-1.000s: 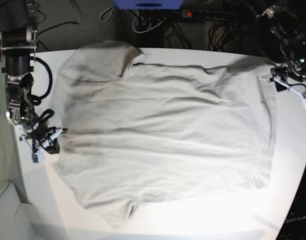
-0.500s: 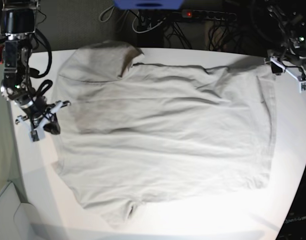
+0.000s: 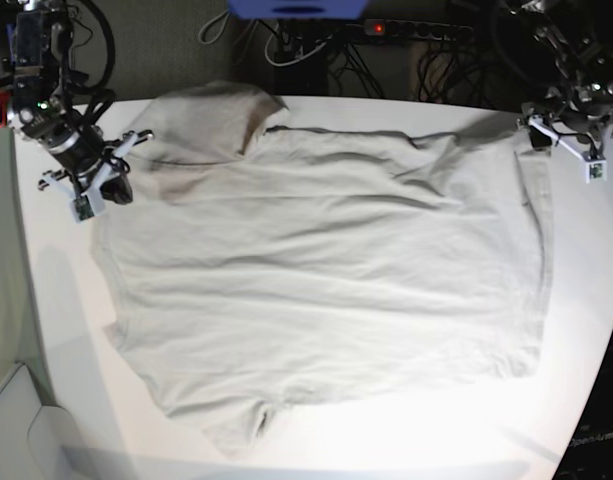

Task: Layout the t-shirt on the table in an organized manner, then fold the t-shirt properly
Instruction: 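Hold both shoulder corners and pull them apart to flatten the shirt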

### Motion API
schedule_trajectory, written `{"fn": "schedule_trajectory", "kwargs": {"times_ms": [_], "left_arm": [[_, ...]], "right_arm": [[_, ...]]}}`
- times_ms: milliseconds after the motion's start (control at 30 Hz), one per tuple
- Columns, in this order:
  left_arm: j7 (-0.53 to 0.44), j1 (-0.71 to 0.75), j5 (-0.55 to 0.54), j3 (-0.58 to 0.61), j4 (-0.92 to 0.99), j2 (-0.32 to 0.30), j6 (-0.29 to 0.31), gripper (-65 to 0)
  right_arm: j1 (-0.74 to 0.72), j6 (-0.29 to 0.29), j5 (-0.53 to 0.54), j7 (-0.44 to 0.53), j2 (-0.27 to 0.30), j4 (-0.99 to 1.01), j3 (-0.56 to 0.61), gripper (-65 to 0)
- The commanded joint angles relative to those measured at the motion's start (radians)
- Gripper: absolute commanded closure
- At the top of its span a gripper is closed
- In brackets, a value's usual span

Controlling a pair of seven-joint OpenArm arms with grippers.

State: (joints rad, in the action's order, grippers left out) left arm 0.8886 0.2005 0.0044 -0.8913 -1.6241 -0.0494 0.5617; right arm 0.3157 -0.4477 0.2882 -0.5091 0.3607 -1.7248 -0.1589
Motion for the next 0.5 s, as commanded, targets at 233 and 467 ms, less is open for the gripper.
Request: {"fn": "schedule_trajectory", "kwargs": {"times_ms": [233,467], "left_arm": [[-0.029,-0.059,-0.005,0.056,0.081,-0.022,0.005,-46.2],[-0.029,-0.06,-0.005,0.056,0.074,-0.016,0.005,-35.2]], "right_arm": [[0.096,0.003,0.01,0.031,0.011,-0.048,-0.008,0.0],[0.132,0.003,0.01,0.031,0.011,-0.051,-0.008,0.0]]}}
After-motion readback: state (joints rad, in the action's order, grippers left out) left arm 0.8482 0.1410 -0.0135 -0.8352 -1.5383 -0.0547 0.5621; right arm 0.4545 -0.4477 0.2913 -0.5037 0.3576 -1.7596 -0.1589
